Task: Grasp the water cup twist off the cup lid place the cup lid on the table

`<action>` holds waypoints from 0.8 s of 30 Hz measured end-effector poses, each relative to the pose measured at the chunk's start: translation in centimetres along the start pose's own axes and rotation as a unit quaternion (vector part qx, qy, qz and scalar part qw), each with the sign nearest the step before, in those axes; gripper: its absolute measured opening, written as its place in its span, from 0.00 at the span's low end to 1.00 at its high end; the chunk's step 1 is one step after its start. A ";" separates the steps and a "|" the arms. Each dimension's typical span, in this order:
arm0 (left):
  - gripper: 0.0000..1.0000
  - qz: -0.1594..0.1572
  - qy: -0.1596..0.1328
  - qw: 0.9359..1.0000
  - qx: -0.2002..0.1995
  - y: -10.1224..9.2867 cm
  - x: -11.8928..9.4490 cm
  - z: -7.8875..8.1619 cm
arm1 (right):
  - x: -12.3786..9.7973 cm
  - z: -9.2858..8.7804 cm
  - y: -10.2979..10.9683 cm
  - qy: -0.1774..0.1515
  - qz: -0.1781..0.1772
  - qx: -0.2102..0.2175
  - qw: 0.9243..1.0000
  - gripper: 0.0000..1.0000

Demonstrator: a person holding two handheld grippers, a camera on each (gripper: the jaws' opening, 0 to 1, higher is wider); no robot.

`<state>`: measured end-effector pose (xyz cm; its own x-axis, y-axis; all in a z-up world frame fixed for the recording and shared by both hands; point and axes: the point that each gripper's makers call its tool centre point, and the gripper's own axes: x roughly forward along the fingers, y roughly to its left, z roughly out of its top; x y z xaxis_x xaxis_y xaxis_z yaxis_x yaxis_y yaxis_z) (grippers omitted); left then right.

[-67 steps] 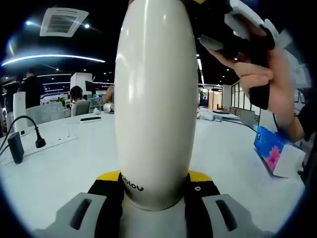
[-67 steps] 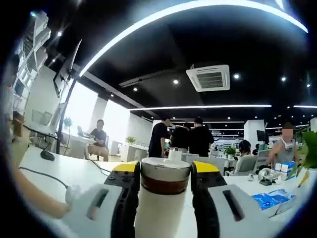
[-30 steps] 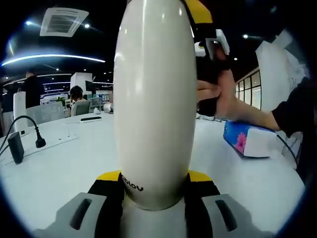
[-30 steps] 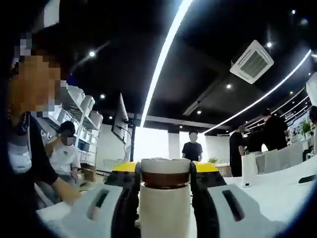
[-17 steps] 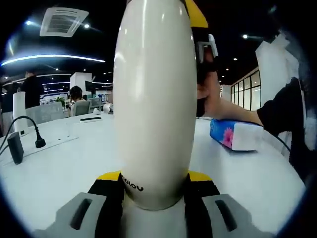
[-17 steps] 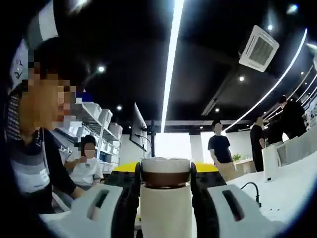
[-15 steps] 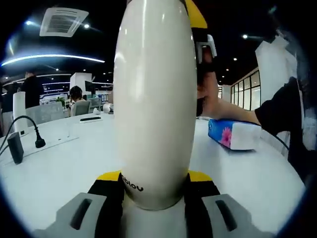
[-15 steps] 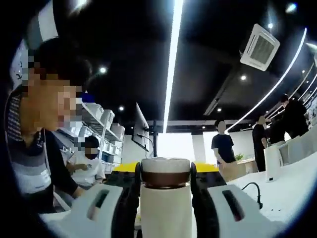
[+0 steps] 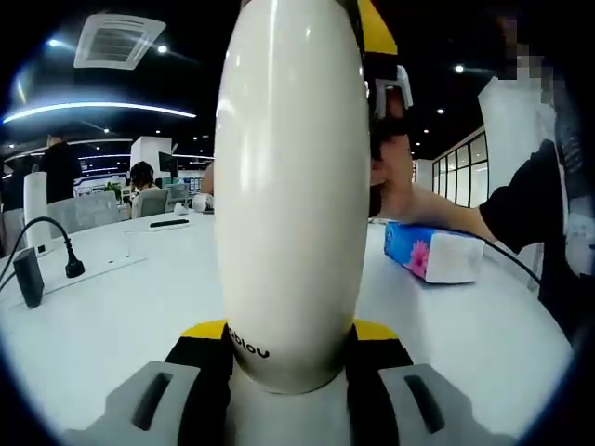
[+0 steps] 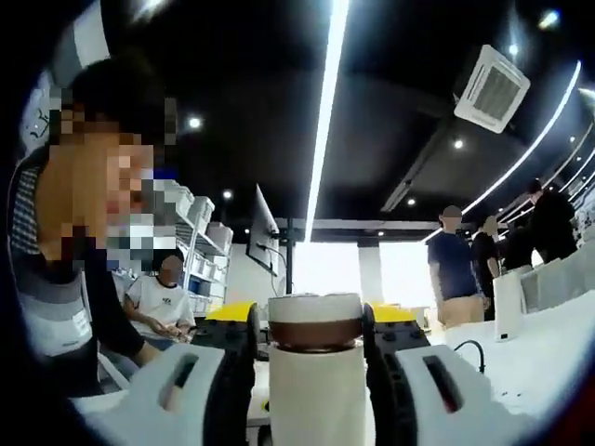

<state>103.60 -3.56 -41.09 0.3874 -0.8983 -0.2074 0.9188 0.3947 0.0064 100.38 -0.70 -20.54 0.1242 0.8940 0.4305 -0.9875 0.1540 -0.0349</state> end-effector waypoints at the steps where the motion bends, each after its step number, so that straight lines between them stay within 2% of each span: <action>1: 0.49 0.000 0.000 1.000 0.000 0.0 0.0 0.0 | 0.2 -0.1 0.2 0.004 -0.004 -0.006 1.000 0.55; 4: 0.49 0.000 0.000 1.000 0.000 0.0 0.0 0.0 | 0.7 -0.8 0.6 0.017 -0.018 -0.025 0.999 0.63; 8: 0.49 0.001 0.000 1.000 0.000 -0.4 -0.1 0.0 | 0.8 -1.8 0.7 0.046 -0.047 -0.069 0.995 0.67; 14: 0.49 0.001 0.000 1.000 0.000 -0.7 -0.2 0.0 | 0.5 -3.4 0.3 0.077 -0.081 -0.079 0.991 0.69; 18: 0.49 0.001 0.000 1.000 0.000 -0.8 -0.2 0.0 | 0.6 -3.6 0.9 0.083 -0.096 -0.082 0.989 0.78; 24: 0.49 0.001 0.001 1.000 0.000 -0.8 -0.2 0.0 | 0.1 -3.8 0.5 0.101 -0.153 -0.104 0.978 0.78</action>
<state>102.73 -3.67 -41.07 0.3893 -0.8972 -0.2084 0.9180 0.3966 0.0071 100.29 1.03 -23.93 0.4479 0.8543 0.2636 -0.8626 0.4904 -0.1238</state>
